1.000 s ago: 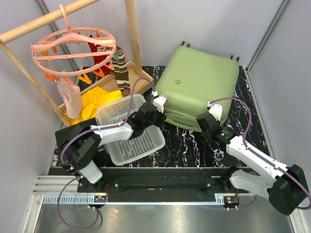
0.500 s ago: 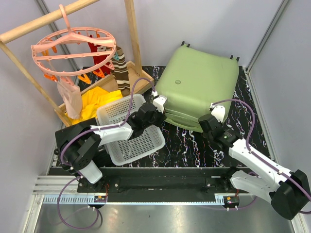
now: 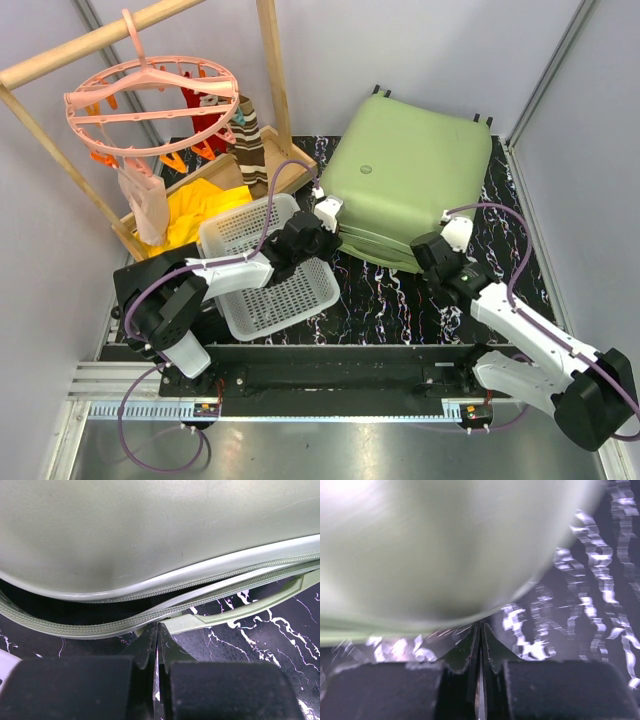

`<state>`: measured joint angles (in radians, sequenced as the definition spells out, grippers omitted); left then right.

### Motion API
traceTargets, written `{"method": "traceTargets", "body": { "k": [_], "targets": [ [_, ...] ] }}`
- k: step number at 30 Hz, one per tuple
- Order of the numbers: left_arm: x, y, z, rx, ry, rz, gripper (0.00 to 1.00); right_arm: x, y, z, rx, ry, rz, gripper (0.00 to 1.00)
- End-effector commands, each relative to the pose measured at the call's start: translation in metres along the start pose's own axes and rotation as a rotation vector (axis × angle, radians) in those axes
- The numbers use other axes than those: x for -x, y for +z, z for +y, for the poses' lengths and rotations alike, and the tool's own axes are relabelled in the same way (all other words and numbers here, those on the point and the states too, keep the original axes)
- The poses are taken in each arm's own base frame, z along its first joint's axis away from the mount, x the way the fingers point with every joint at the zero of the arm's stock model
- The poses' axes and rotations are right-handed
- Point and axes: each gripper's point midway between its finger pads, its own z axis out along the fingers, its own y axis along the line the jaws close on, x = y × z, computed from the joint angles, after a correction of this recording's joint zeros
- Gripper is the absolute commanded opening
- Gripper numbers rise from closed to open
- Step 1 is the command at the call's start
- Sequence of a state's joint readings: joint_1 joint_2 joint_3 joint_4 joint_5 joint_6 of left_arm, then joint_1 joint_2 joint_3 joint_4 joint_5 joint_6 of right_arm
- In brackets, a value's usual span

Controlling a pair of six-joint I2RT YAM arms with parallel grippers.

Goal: Open, take out, and arrange the luggage
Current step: Unzip the luggage

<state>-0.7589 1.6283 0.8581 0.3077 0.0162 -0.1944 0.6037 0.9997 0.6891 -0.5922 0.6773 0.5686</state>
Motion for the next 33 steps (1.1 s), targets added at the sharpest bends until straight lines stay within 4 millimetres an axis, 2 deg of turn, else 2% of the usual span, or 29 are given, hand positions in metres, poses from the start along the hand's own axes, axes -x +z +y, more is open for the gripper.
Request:
{"method": "traceTargets", "body": {
  "k": [1, 7, 10, 14, 15, 20, 21, 24, 25, 27, 28, 29, 32, 33],
  "targets": [
    [-0.039, -0.002, 0.057, 0.195, -0.013, 0.129, 0.00, 0.033, -0.003, -0.033, -0.150, 0.095, -0.111, 0.00],
    [-0.040, -0.003, 0.058, 0.189, -0.023, 0.133, 0.00, 0.035, -0.003, -0.040, -0.150, 0.109, -0.107, 0.00],
    [-0.038, -0.002, 0.055, 0.168, -0.016, 0.125, 0.00, 0.034, -0.005, -0.023, -0.041, 0.078, -0.089, 0.00],
    [-0.031, -0.004, 0.039, 0.076, -0.017, 0.087, 0.00, 0.033, -0.014, 0.001, 0.135, 0.055, -0.077, 0.21],
    [-0.028, -0.005, 0.035, 0.061, -0.027, 0.077, 0.00, 0.033, -0.019, 0.008, 0.186, 0.059, -0.076, 0.29],
    [-0.009, -0.013, 0.007, -0.077, -0.077, -0.005, 0.00, 0.025, -0.021, 0.017, 0.235, 0.053, -0.035, 0.47],
    [0.002, -0.019, 0.000, -0.105, -0.083, -0.043, 0.03, 0.023, -0.021, 0.020, 0.249, 0.048, -0.023, 0.48],
    [0.017, -0.031, -0.018, -0.175, -0.087, -0.098, 0.19, 0.017, -0.015, 0.024, 0.246, 0.030, 0.007, 0.53],
    [0.021, -0.034, -0.022, -0.183, -0.080, -0.110, 0.30, 0.017, -0.013, 0.024, 0.239, 0.028, 0.010, 0.55],
    [0.027, -0.040, -0.032, -0.201, -0.059, -0.130, 0.37, 0.015, -0.011, 0.025, 0.239, 0.019, 0.017, 0.56],
    [0.037, -0.044, -0.035, -0.202, -0.051, -0.157, 0.41, 0.014, -0.010, 0.025, 0.237, 0.016, 0.020, 0.58],
    [0.039, -0.046, -0.038, -0.204, -0.044, -0.157, 0.47, 0.013, -0.009, 0.024, 0.230, 0.011, 0.016, 0.59],
    [0.048, -0.053, -0.056, -0.217, -0.050, -0.168, 0.56, 0.016, -0.006, 0.016, 0.187, 0.023, -0.012, 0.62],
    [0.047, -0.056, -0.071, -0.240, -0.050, -0.166, 0.58, 0.017, -0.006, 0.015, 0.178, 0.036, -0.018, 0.62]
  ]
}}
